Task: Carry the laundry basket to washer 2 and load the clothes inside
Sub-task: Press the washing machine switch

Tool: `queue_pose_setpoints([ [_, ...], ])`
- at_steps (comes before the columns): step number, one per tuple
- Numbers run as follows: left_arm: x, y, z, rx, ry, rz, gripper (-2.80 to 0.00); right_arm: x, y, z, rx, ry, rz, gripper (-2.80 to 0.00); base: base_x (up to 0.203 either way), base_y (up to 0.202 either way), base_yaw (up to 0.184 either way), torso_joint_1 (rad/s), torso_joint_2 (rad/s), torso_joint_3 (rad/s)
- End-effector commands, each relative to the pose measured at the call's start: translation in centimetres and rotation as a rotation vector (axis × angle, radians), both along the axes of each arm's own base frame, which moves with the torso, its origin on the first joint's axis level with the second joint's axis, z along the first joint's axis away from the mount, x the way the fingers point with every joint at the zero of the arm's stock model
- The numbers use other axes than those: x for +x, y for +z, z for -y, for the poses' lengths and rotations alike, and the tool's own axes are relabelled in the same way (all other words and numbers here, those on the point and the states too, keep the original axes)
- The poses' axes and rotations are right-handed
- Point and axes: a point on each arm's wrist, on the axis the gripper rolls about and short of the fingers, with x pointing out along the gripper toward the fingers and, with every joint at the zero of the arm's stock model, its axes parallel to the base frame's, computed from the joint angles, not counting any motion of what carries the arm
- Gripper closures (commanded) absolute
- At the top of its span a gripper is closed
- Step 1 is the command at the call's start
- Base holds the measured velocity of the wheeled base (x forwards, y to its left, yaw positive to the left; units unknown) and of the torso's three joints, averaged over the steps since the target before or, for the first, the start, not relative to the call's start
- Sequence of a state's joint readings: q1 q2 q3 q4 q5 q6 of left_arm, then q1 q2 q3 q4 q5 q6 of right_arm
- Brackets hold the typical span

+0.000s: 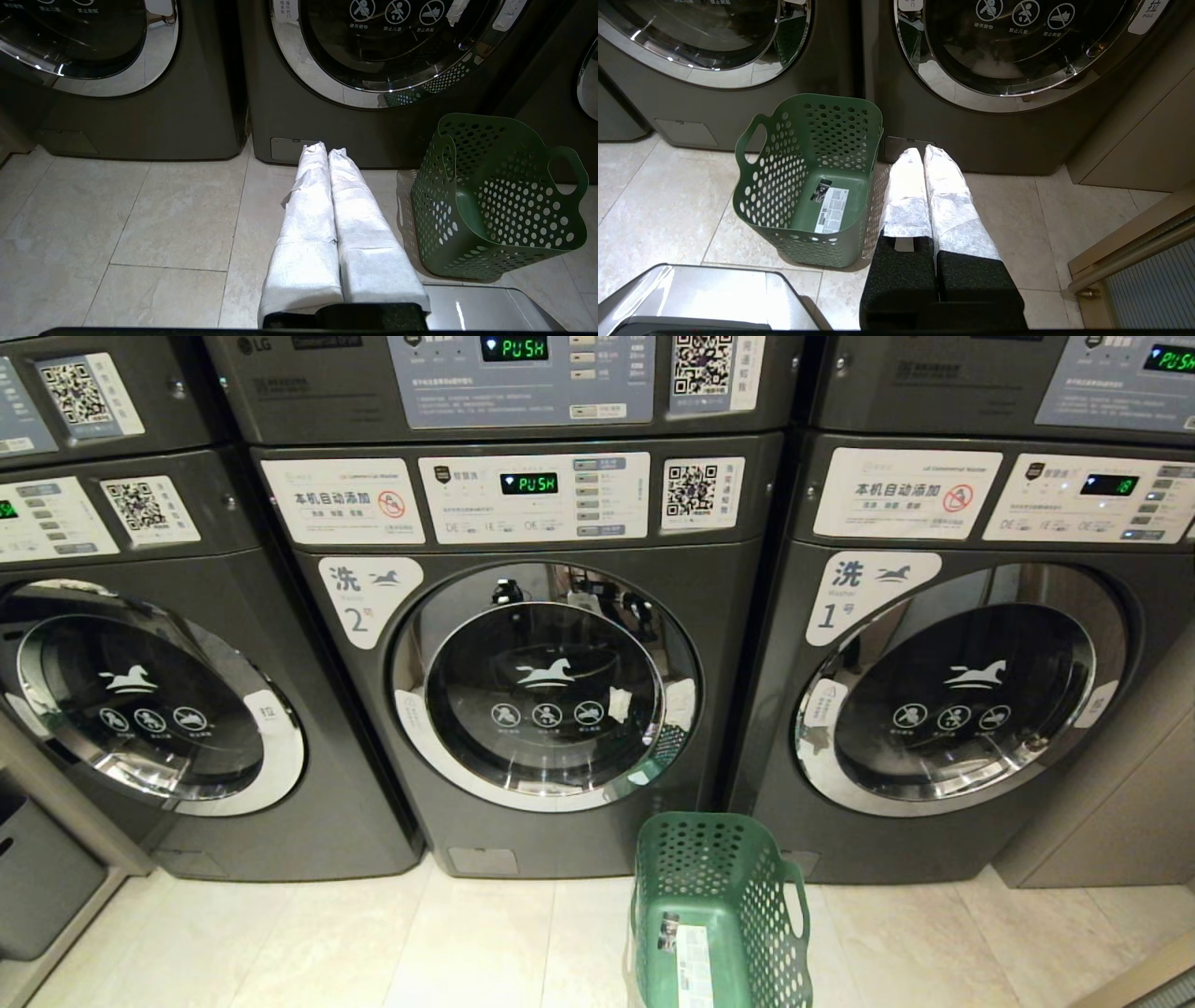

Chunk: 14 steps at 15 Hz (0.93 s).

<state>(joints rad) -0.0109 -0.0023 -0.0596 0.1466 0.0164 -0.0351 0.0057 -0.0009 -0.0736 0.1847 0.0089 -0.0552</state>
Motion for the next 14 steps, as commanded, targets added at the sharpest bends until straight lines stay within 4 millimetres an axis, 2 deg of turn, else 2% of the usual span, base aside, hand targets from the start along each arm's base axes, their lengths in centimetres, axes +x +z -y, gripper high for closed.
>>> queue_pose_setpoints([
  [1,0.03,-0.03,0.00,0.000,0.001,-0.004,0.00,0.02,0.00,0.00,0.000,0.001,-0.003,0.00,0.000,0.000,0.000,-0.001,0.01,0.060],
  [12,0.03,-0.04,0.02,0.039,-0.010,-0.004,0.00,0.01,0.04,0.00,0.000,0.001,-0.002,0.00,0.000,0.000,0.000,0.000,0.00,0.004],
  [14,0.03,-0.04,0.02,0.037,-0.010,-0.004,0.00,0.02,0.00,0.00,0.000,0.001,-0.003,0.00,-0.107,-0.094,0.000,0.013,0.01,0.000],
])
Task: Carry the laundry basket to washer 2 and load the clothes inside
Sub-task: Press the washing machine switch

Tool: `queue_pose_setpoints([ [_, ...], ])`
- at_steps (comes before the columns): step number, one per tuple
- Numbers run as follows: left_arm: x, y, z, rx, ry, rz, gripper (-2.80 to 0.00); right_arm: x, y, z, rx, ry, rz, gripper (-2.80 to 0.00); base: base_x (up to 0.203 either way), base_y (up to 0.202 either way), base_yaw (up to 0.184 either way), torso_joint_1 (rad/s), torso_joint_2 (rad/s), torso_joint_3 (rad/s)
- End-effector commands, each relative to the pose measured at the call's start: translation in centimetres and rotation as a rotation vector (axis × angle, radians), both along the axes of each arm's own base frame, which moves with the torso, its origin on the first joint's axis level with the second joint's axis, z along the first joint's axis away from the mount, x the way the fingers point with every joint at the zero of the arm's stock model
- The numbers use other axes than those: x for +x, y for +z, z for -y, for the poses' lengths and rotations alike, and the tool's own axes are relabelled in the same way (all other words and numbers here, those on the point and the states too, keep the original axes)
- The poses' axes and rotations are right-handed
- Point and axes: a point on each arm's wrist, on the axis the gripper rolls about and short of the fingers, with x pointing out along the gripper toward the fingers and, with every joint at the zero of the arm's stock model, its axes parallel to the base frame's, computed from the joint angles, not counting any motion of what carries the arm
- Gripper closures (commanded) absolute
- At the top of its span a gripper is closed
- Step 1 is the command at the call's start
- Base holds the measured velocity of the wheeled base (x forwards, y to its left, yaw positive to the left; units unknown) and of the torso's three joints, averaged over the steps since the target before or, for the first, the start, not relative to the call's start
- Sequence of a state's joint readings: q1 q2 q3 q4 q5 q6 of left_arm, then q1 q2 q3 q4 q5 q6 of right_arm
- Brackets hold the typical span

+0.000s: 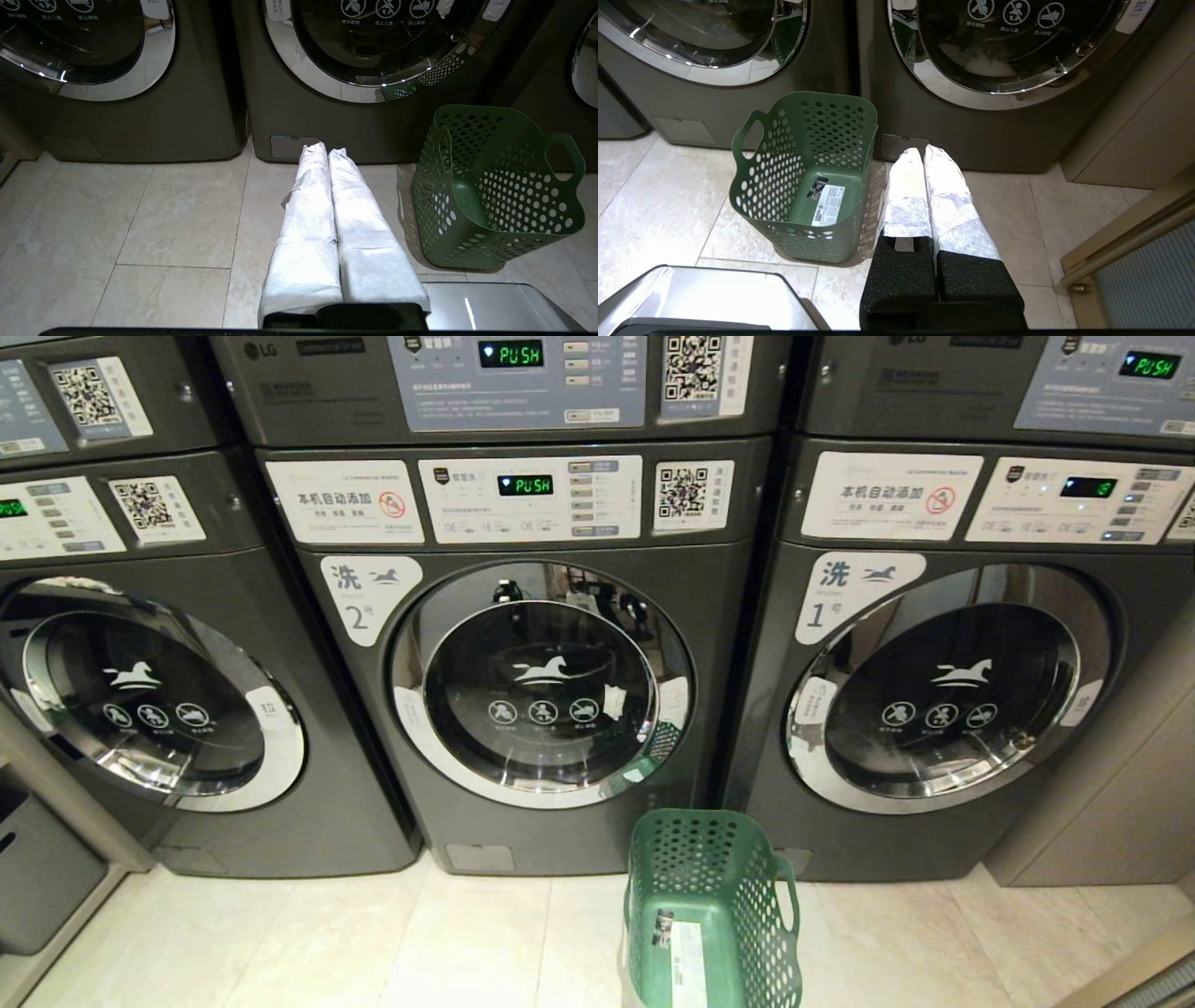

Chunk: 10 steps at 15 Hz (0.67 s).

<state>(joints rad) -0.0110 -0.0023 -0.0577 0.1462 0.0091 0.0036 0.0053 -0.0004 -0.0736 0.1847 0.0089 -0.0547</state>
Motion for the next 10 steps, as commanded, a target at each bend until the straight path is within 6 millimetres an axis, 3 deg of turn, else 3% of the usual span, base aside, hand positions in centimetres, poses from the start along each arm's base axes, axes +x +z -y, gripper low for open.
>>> queue_pose_setpoints([
  [1,0.01,0.01,0.00,-0.001,0.000,-0.003,0.00,0.01,0.00,0.00,-0.001,0.001,-0.003,0.00,-0.105,-0.173,-0.001,-0.012,0.00,0.012],
  [10,0.01,0.01,0.00,0.005,0.000,-0.003,0.00,0.00,0.04,0.00,-0.001,0.001,-0.001,0.00,-0.003,-0.142,0.001,0.002,0.00,0.003],
])
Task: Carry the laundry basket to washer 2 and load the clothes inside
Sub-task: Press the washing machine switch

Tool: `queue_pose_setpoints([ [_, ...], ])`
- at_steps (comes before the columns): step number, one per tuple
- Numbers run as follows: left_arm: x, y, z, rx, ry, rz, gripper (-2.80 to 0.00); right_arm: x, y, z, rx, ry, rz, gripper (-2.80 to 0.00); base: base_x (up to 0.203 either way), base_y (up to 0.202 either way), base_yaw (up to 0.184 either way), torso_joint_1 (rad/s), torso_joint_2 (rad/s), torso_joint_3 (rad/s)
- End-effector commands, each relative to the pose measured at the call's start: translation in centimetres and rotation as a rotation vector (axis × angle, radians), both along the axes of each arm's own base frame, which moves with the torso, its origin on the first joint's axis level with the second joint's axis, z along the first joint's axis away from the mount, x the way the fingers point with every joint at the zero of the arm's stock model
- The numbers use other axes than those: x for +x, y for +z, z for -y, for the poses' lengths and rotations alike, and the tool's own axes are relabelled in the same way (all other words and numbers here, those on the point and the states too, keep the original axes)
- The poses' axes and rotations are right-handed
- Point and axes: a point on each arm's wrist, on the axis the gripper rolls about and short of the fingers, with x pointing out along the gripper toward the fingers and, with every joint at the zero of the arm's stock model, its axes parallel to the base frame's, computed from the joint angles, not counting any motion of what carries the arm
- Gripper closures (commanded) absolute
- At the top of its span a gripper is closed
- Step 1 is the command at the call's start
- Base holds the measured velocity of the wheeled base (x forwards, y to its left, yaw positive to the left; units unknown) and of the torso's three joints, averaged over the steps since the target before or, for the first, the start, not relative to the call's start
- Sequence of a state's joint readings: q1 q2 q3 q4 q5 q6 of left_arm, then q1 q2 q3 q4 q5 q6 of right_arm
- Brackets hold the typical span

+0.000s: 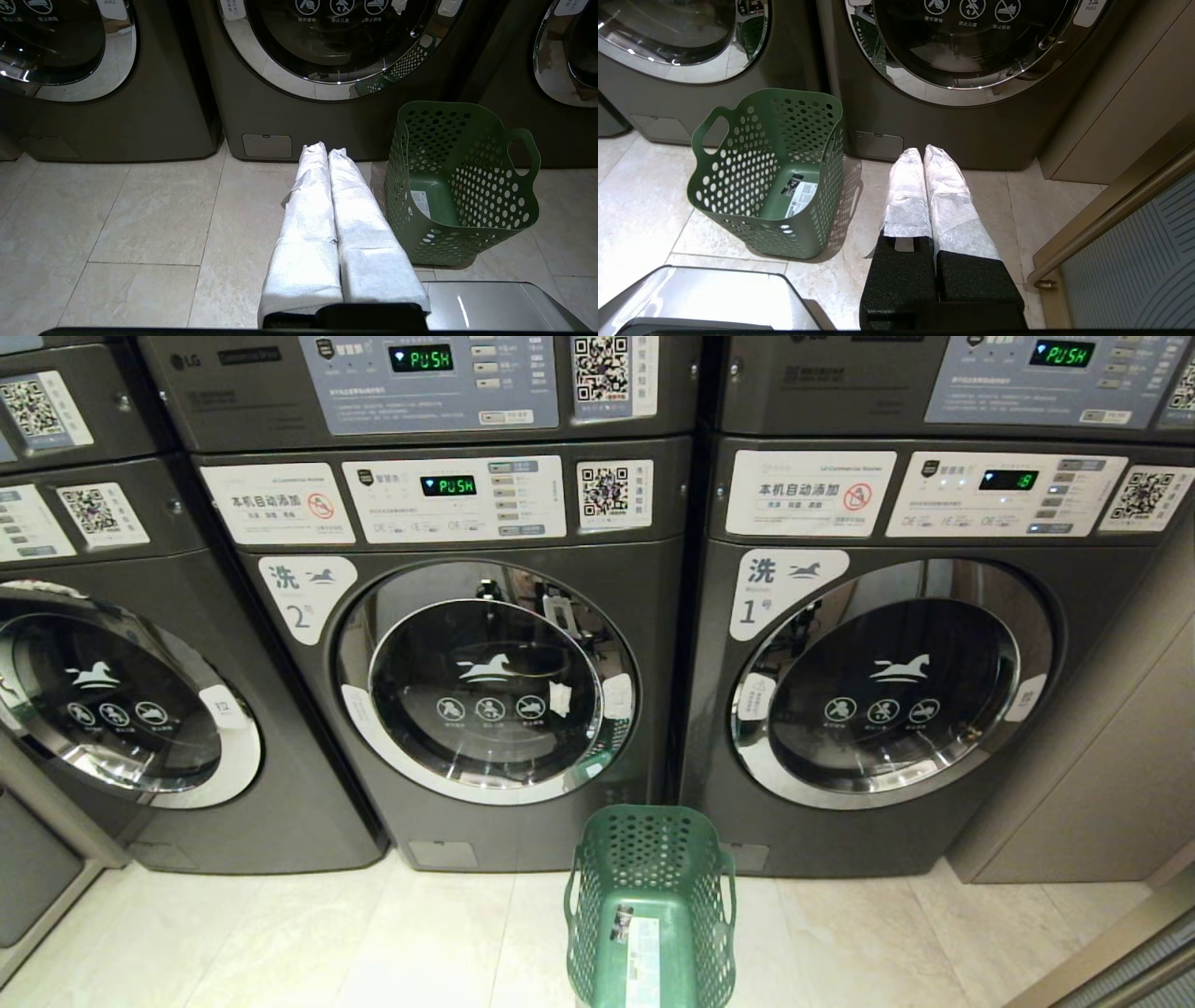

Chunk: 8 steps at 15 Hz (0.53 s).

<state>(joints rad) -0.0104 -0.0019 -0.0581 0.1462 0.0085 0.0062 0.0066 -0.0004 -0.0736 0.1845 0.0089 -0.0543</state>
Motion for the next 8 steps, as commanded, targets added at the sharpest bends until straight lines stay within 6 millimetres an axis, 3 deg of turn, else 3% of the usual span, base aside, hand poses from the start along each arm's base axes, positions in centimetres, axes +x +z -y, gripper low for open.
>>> queue_pose_setpoints([
  [1,0.01,0.00,0.00,0.003,0.000,-0.003,0.00,0.01,0.00,0.00,-0.001,0.000,-0.003,0.00,0.000,0.000,0.000,0.000,0.00,0.000],
  [8,0.01,0.00,-0.01,0.003,0.001,-0.003,0.00,0.01,0.00,0.00,-0.001,0.000,-0.003,0.00,0.001,-0.008,0.002,0.000,0.00,0.001],
])
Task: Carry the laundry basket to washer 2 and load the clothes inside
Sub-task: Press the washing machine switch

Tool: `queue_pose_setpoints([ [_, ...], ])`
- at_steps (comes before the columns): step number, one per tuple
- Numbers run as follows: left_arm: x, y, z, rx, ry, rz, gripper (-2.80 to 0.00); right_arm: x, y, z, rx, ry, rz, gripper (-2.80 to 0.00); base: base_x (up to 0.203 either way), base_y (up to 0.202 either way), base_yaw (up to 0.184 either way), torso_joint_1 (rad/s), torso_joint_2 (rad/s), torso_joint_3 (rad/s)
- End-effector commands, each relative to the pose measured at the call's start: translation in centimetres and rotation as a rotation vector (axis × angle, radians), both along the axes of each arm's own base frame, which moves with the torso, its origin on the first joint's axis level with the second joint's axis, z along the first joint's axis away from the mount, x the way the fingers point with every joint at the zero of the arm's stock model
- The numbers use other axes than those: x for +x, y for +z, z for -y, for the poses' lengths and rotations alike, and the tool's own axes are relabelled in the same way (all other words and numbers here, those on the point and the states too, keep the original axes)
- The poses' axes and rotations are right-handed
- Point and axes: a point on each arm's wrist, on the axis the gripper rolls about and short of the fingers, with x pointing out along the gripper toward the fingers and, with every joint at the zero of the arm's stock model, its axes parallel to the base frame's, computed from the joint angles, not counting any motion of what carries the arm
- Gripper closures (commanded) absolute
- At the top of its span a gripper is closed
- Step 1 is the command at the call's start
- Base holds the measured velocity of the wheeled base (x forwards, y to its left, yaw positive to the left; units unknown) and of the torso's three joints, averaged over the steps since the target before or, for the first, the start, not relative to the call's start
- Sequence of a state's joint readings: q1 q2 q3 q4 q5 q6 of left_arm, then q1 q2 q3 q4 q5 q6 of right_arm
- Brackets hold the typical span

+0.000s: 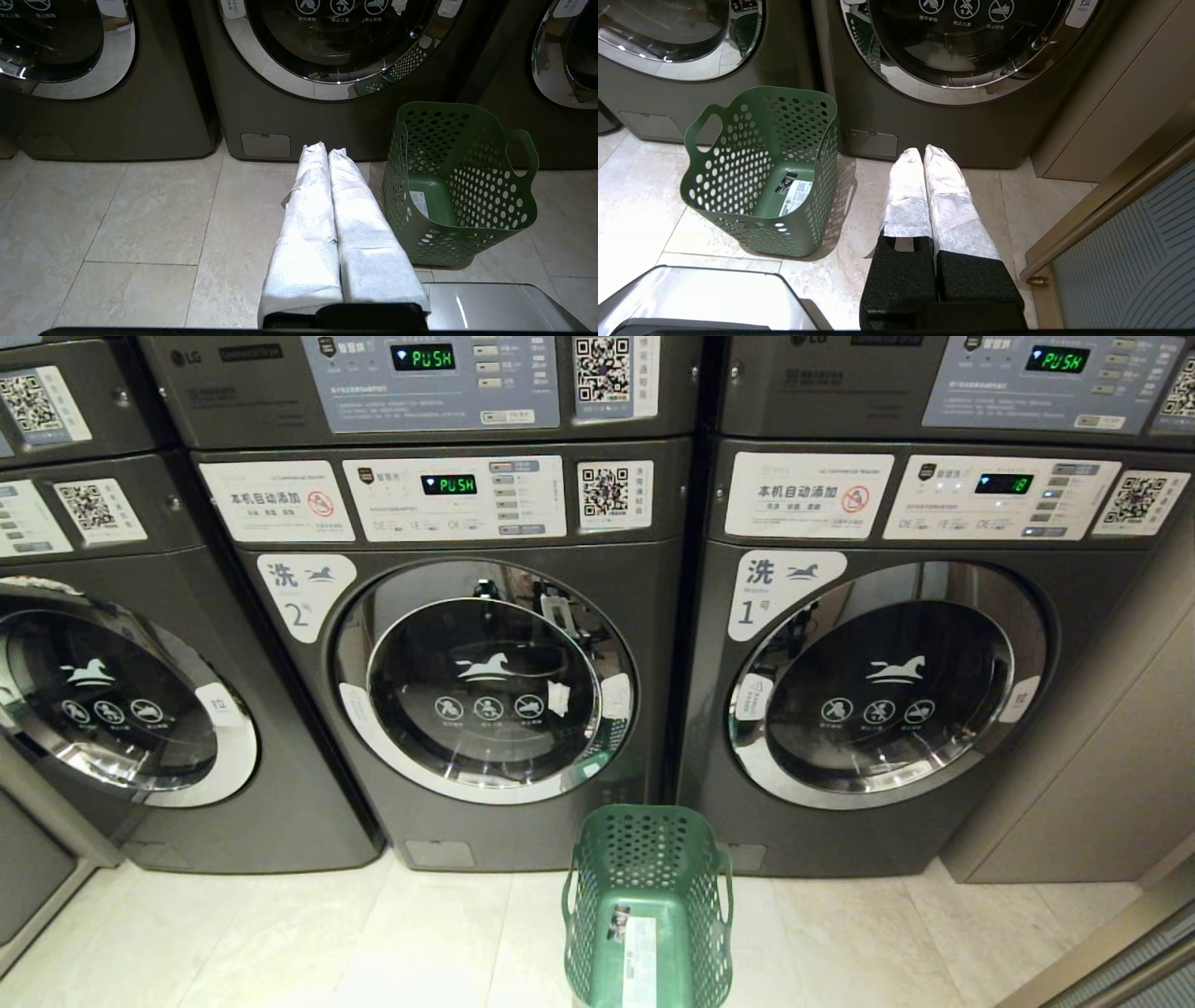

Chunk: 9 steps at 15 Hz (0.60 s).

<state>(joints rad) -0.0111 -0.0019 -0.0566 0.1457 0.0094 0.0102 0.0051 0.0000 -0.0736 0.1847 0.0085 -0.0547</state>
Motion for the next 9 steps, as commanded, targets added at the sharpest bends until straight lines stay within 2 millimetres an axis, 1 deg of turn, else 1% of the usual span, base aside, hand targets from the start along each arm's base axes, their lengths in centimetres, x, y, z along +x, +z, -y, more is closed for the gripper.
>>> queue_pose_setpoints([
  [1,0.00,0.04,0.00,-0.001,0.001,-0.002,0.00,0.01,0.00,0.00,0.000,0.002,-0.002,0.00,0.004,-0.116,0.006,-0.002,0.01,0.007],
  [9,0.00,0.04,0.00,-0.005,0.002,-0.002,0.00,0.01,0.00,0.00,0.000,0.002,-0.002,0.00,0.000,-0.193,0.001,0.002,0.00,0.004],
])
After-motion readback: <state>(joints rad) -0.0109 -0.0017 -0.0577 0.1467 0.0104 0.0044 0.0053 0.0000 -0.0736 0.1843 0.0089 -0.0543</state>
